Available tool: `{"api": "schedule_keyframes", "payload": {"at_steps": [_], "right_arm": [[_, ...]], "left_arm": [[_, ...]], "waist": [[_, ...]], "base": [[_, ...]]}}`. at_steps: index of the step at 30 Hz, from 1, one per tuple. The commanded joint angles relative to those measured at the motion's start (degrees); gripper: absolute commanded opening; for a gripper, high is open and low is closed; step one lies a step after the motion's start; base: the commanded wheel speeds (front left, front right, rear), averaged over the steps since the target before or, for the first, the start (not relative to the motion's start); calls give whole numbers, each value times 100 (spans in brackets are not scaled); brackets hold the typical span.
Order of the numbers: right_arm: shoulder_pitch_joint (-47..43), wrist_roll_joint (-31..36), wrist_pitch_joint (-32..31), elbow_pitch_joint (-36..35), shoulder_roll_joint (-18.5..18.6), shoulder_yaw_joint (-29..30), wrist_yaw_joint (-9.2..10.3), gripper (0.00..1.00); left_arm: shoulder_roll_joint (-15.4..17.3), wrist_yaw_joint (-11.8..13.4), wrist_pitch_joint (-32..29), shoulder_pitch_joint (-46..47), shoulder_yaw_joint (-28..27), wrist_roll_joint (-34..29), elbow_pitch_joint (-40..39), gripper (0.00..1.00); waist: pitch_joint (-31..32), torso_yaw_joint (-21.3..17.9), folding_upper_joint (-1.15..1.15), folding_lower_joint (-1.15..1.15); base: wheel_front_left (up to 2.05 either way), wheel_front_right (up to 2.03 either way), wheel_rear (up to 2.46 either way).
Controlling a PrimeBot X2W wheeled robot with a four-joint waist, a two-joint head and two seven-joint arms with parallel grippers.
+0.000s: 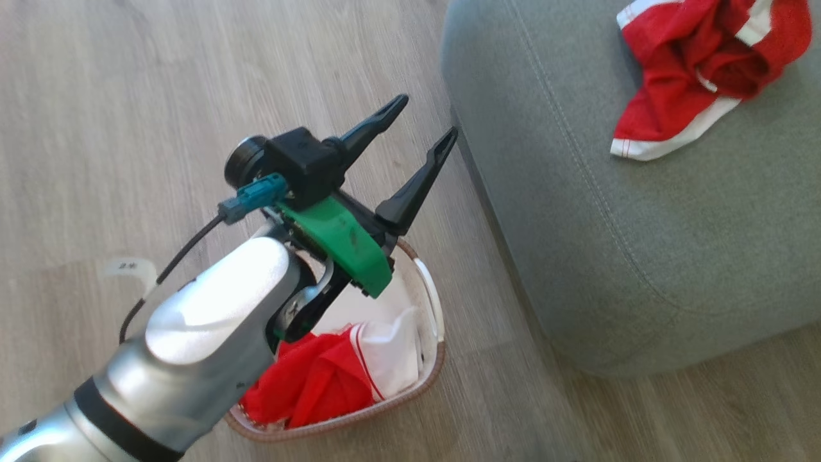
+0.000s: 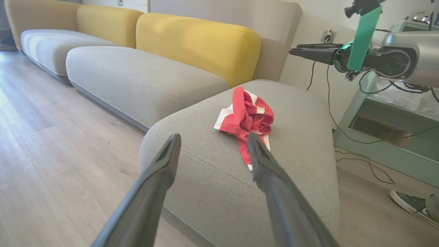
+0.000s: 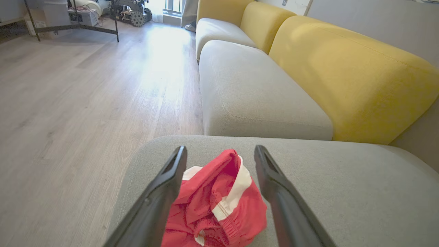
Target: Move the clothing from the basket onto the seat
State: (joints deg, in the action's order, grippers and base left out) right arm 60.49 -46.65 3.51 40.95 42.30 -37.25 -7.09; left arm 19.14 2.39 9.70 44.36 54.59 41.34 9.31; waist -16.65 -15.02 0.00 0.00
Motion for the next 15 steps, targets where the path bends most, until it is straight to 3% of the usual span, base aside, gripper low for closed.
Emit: {"api": "schedule_keyframes", "payload": {"at_steps": [1, 8, 15], "right_arm": [[-237, -56, 88, -137, 227, 23, -40, 100], [-818, -162, 636, -648, 423, 323, -40, 100], [-1546, -83, 976, -1226, 419, 1093, -40, 100]], "left_arm": [[113, 33, 55, 108, -302, 34, -149, 100], [245, 210, 229, -237, -472, 178, -156, 100], [339, 370, 352, -569, -639, 297, -181, 100]], "waist": [[239, 88, 0, 0], [687, 436, 0, 0], [1026, 859, 0, 0]], "base": [[0, 0, 0], [0, 0, 0], [0, 0, 0]]}}
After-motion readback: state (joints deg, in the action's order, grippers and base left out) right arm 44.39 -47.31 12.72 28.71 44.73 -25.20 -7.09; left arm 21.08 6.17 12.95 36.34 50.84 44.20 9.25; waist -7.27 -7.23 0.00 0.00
